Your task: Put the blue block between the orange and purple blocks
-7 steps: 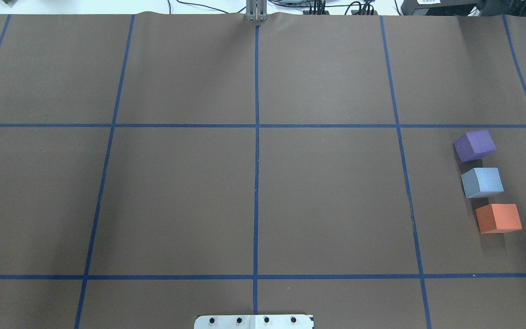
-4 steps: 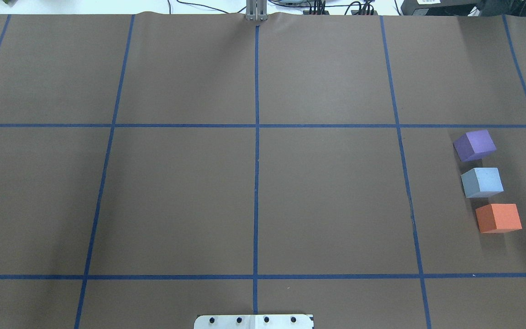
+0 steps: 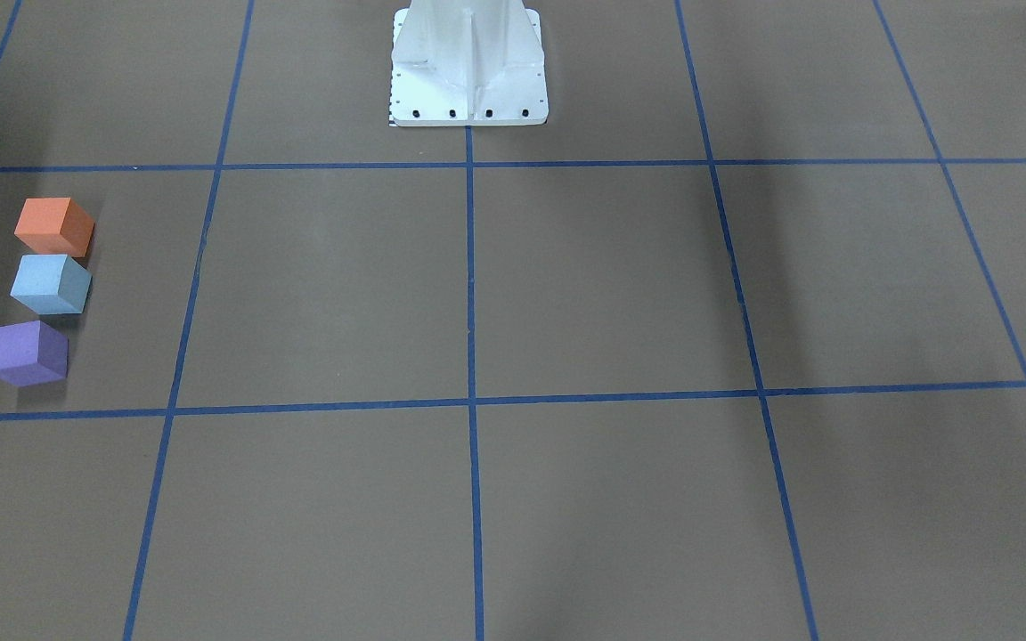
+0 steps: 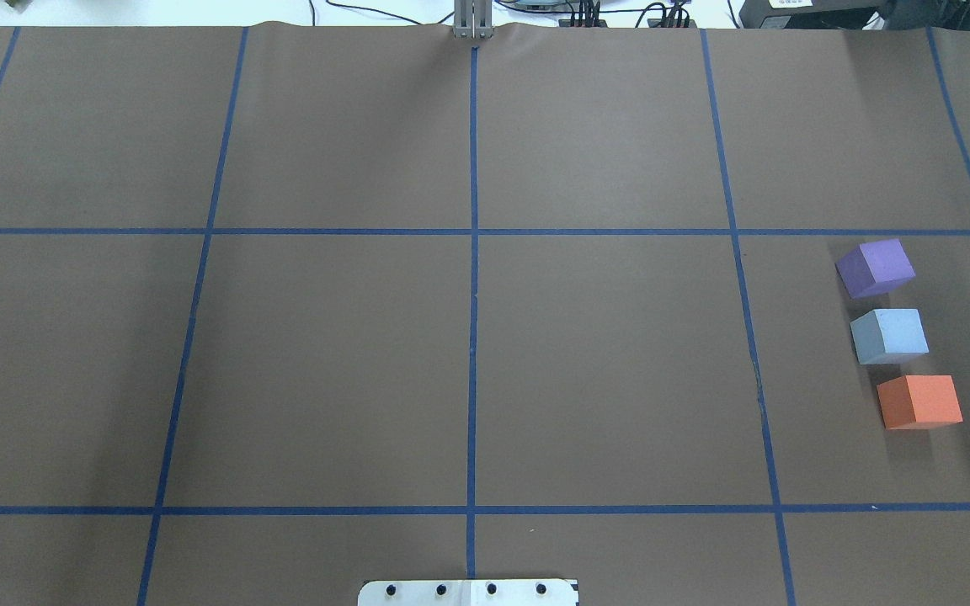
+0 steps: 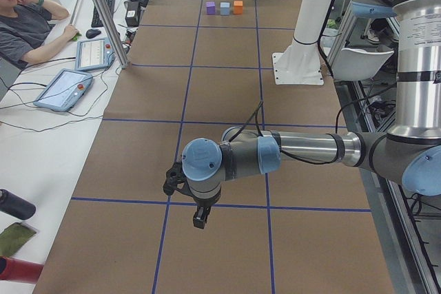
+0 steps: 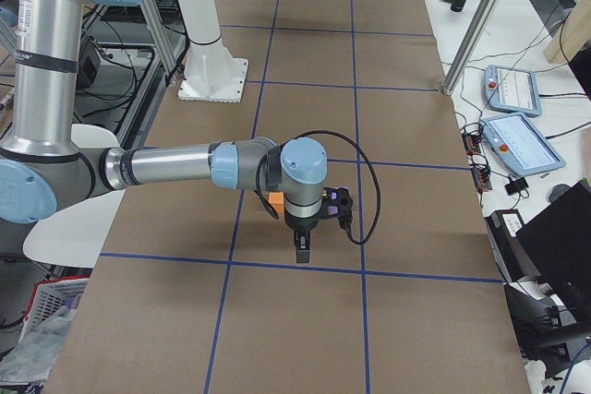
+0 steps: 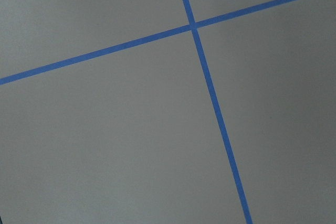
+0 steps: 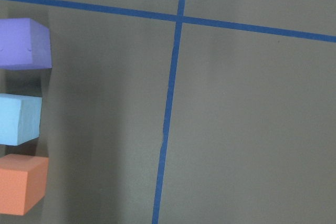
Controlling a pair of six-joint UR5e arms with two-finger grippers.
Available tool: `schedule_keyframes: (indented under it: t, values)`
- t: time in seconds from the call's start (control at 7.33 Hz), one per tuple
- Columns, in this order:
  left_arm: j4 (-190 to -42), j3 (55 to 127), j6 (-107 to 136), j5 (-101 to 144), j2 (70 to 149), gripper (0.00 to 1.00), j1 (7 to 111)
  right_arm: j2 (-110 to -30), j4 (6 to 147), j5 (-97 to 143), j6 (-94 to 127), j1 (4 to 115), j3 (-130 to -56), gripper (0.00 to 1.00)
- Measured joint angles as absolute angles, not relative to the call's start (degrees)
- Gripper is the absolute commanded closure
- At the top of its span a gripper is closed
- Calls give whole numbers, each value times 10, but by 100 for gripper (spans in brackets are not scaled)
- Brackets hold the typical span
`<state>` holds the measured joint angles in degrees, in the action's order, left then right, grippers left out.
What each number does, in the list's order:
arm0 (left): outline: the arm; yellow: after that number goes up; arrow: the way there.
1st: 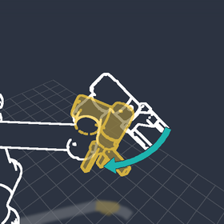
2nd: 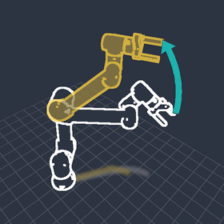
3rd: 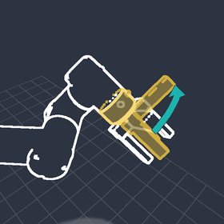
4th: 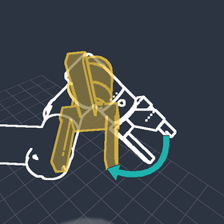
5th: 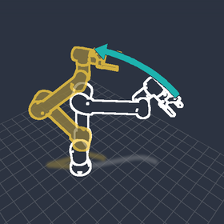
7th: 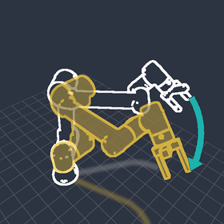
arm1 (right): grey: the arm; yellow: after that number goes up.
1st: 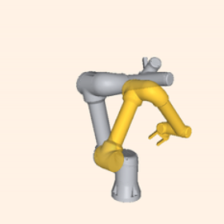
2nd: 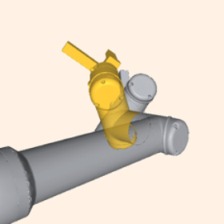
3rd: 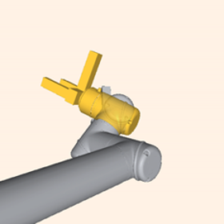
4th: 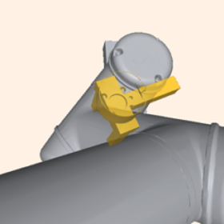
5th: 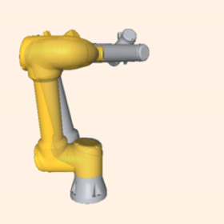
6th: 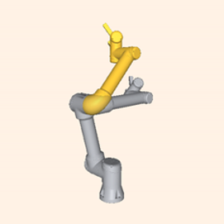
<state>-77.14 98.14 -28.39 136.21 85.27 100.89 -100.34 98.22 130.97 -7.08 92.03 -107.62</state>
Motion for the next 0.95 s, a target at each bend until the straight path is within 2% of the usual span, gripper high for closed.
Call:
schedule_keyframes:
  t: [0.95]
  values:
    - [-798, 986, -224, 1362, 856, 0, 1008, -1002, 967, 1317, -47, 910, -1069, 1]
